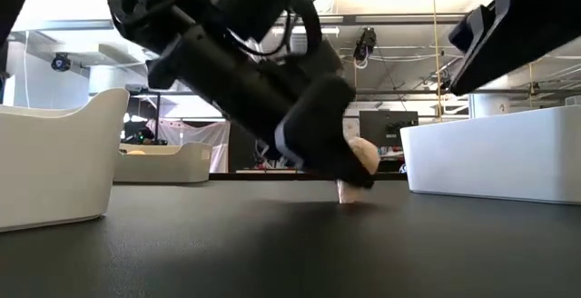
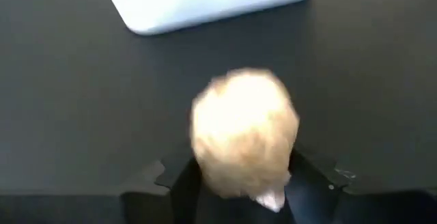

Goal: Sort produce into baskets
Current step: Put the left garlic into the middle right white bin

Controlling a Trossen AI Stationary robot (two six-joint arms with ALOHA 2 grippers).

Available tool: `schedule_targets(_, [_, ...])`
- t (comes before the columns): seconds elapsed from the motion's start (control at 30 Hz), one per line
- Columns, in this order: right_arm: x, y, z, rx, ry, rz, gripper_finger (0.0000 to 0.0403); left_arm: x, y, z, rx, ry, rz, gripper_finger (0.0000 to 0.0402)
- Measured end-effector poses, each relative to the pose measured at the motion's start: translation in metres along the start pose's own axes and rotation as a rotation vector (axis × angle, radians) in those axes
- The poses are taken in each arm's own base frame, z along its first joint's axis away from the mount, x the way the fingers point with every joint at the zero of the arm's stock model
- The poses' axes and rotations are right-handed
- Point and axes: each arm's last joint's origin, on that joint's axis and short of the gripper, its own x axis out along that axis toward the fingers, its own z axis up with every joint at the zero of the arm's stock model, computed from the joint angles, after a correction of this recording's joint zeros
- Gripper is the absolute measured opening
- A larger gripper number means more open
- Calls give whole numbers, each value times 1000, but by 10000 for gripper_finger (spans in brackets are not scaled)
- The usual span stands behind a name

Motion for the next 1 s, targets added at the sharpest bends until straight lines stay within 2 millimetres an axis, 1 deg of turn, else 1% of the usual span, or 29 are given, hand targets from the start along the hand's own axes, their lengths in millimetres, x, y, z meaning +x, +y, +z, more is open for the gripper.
schedule_targets(0.07, [5,3,1,-32,8,9,42,4,-1,-4,14,25,-1,176])
schedule_targets(0.13, [11,6,0,-106,21,6,60,2,-2,-2,32,31,-1,195])
schedule_targets(0.27, [22,9,5,-162,17,-41,109,-14,-1,8,70,71,9,233])
schedule_targets(0.37, [24,9,17,-200,-6,-81,147,-35,1,14,106,153,27,249])
schedule_targets(0.47, [27,4,31,-232,-4,-116,184,-63,1,22,135,178,51,252])
schedule_targets(0.53, [30,-1,41,-233,-1,-125,207,-81,0,27,152,157,84,248])
schedule_targets(0.57, [33,-3,43,-238,15,-134,218,-90,-1,29,155,136,106,246])
schedule_targets(0.67, [47,-10,48,-225,59,-102,253,-112,-5,32,132,18,146,239])
schedule_targets(0.73, [59,-14,46,-213,121,-51,273,-120,-8,29,112,-57,151,236])
schedule_targets(0.83, [76,-19,41,-166,217,37,296,-122,-9,18,83,-149,136,232])
schedule_targets(0.9, [86,-23,37,-130,278,36,305,-120,-7,10,54,-197,120,231])
schedule_targets(1.0, [98,-32,29,-113,371,-23,307,-116,-3,-5,21,-240,106,230])
